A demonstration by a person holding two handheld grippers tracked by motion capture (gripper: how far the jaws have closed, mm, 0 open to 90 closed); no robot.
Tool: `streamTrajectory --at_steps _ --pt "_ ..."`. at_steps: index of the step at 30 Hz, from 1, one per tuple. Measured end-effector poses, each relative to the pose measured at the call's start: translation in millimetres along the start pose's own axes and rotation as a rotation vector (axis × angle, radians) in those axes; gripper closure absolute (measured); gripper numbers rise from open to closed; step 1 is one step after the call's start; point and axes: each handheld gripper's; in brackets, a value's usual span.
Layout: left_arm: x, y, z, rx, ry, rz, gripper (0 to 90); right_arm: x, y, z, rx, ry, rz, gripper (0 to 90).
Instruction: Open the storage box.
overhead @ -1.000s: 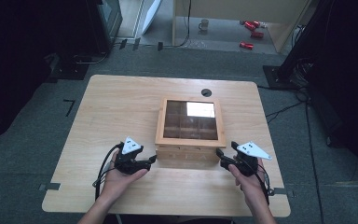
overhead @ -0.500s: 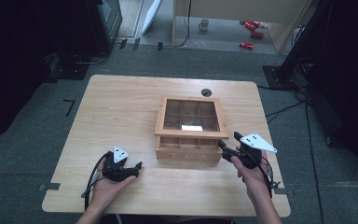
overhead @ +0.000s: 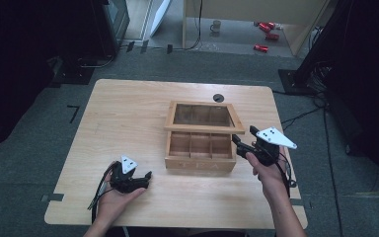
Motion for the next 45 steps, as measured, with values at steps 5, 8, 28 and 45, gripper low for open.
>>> streamTrajectory --at_steps 5,8,28,45 --pt "-0.2 -0.2 0.3 0.004 0.0 0.003 17.6 5.8 -15.2 -5.4 0.003 -0.017 -0.03 32.2" --pt "-0.3 -0.2 0.2 0.003 0.0 0.003 17.7 8.7 -20.2 -8.1 0.009 -0.025 -0.041 32.2" --pt "-0.3 -0.1 0.4 0.007 0.002 0.004 18.0 53.8 -43.2 -22.6 -0.071 -0.061 -0.116 48.8" --pt "-0.1 -0.2 0.2 0.013 0.011 0.004 18.1 78.5 -62.8 -38.2 -0.11 -0.005 -0.164 65.6"
Point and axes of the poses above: each handheld gripper's, and its own axes: x roughly forward along the jaws, y roughly out of its underside, z roughly to its left, and after that the axes turned 1 degree about x, right-handed
